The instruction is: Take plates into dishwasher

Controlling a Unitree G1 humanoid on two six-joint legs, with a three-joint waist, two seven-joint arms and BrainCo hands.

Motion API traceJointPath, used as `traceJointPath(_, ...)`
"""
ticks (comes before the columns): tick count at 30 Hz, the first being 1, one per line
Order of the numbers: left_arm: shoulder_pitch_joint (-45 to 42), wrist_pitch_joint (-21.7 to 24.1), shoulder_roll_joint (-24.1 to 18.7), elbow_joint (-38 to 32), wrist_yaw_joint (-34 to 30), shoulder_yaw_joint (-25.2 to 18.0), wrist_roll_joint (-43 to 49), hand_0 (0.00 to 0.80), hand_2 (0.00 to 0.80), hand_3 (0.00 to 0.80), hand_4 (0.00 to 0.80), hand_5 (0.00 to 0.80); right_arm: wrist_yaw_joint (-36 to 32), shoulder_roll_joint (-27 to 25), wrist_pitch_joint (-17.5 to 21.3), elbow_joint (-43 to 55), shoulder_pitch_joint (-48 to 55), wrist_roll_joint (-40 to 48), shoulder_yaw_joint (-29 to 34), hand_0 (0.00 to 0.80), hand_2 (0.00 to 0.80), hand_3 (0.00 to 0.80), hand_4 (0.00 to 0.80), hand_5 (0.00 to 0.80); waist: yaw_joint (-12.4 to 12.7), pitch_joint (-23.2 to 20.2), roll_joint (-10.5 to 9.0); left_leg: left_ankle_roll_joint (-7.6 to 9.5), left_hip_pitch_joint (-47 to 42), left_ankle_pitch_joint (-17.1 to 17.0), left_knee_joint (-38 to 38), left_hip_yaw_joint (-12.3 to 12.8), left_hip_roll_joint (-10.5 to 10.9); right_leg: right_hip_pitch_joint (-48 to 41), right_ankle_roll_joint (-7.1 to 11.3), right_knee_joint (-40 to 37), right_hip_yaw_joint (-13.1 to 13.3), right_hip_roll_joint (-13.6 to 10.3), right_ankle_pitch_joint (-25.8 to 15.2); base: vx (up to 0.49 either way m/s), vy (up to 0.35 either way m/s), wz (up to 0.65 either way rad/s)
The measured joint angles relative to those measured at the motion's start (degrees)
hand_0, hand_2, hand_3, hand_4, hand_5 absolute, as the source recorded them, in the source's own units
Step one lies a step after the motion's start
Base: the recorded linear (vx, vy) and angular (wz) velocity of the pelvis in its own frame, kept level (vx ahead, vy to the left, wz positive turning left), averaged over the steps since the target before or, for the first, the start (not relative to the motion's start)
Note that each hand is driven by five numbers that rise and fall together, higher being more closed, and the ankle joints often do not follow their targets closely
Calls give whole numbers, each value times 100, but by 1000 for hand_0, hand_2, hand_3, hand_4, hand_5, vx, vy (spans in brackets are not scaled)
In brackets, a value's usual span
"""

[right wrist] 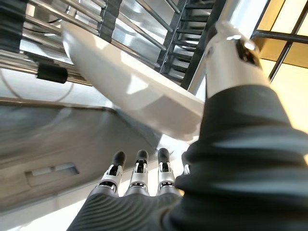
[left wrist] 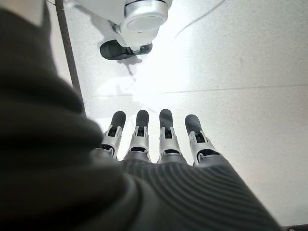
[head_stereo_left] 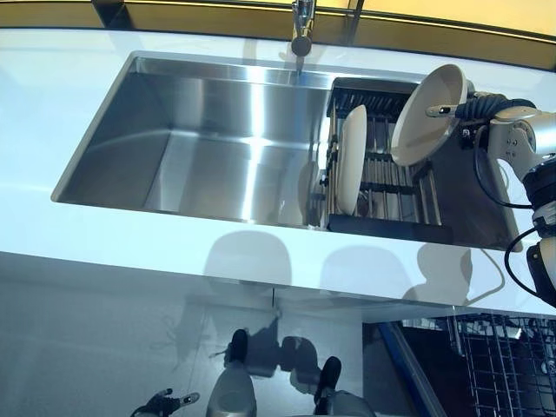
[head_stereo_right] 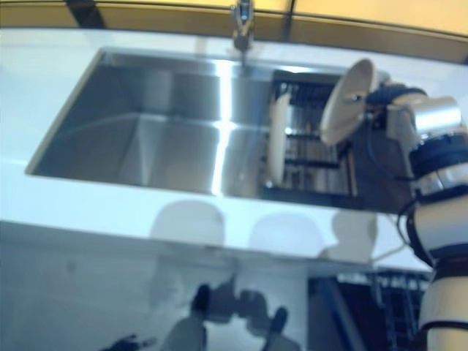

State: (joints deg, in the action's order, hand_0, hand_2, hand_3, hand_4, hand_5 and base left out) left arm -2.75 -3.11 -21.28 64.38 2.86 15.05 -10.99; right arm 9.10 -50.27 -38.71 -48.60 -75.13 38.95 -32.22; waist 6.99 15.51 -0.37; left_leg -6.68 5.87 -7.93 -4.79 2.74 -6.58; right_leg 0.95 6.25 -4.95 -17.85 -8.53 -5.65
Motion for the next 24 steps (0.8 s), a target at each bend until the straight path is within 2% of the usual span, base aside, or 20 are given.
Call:
traceJointPath(6, 1, 12, 16, 117, -1, -8, -8, 0, 0, 0, 0, 0, 18, 1, 1, -45, 1, 8, 51, 0, 0, 0, 0, 0, 10, 27, -8, 0, 67, -1, 1, -2, 1, 63, -1, 1, -1, 2, -1, 0, 0, 0)
traceJointPath(7, 2, 21, 16, 144, -1, -12, -8, 0, 0, 0, 0, 0, 28, 1, 3, -46, 1, 20, 85, 144, 144, 144, 144, 144, 12, 56, -16, 0, 67, -1, 3, -5, 1, 62, -1, 2, -1, 4, -1, 0, 0, 0)
traceJointPath(8, 5, 35, 18, 185, -1, -33, -8, 0, 0, 0, 0, 0, 54, 2, 6, -67, 1, 34, 99, 486, 486, 486, 486, 486, 17, 72, -25, 0, 68, -2, 2, -6, 1, 63, -1, 2, -2, 4, -1, 0, 0, 0)
traceJointPath(9, 10, 55, 18, 226, -1, -43, -8, 0, 0, 0, 0, 0, 107, 2, 14, -147, 0, 60, 104, 684, 684, 684, 684, 684, 19, 81, -30, 0, 72, -2, 2, -10, 1, 62, -1, 1, -4, 4, -1, 0, 0, 0)
traceJointPath(10, 9, 85, 18, 254, -2, -47, -6, 0, 0, 0, 0, 0, 163, 2, 16, -212, 0, 57, 106, 800, 800, 800, 800, 800, 34, 91, -28, 1, 79, -3, 2, -20, 3, 62, 0, 1, -6, 3, -1, 10, -9, 4)
traceJointPath(17, 7, 70, 28, 244, 15, -25, -9, 0, 0, 0, 0, 0, 432, 10, 32, -397, -20, 56, 105, 800, 800, 800, 800, 800, 62, 172, -3, 0, 101, -28, 1, -84, 14, 49, 0, 0, -54, -2, 0, 13, 18, 4)
traceJointPath(20, 42, -152, 28, -71, 48, -29, -130, 0, 0, 0, 0, 0, 524, 10, 31, -405, -112, 42, 102, 800, 800, 800, 800, 800, 60, 205, 56, 10, 99, -46, 1, -116, 30, 24, 3, 1, -82, -16, -3, 14, 34, 6)
traceJointPath(24, 227, -693, 22, -278, 52, -33, -237, 0, 0, 0, 0, 0, 518, 6, 21, -436, -359, -163, 80, 800, 800, 800, 800, 800, 23, 218, 80, 12, 99, -53, 1, -113, 32, 27, 6, 1, -79, -22, -6, -1, 18, 1)
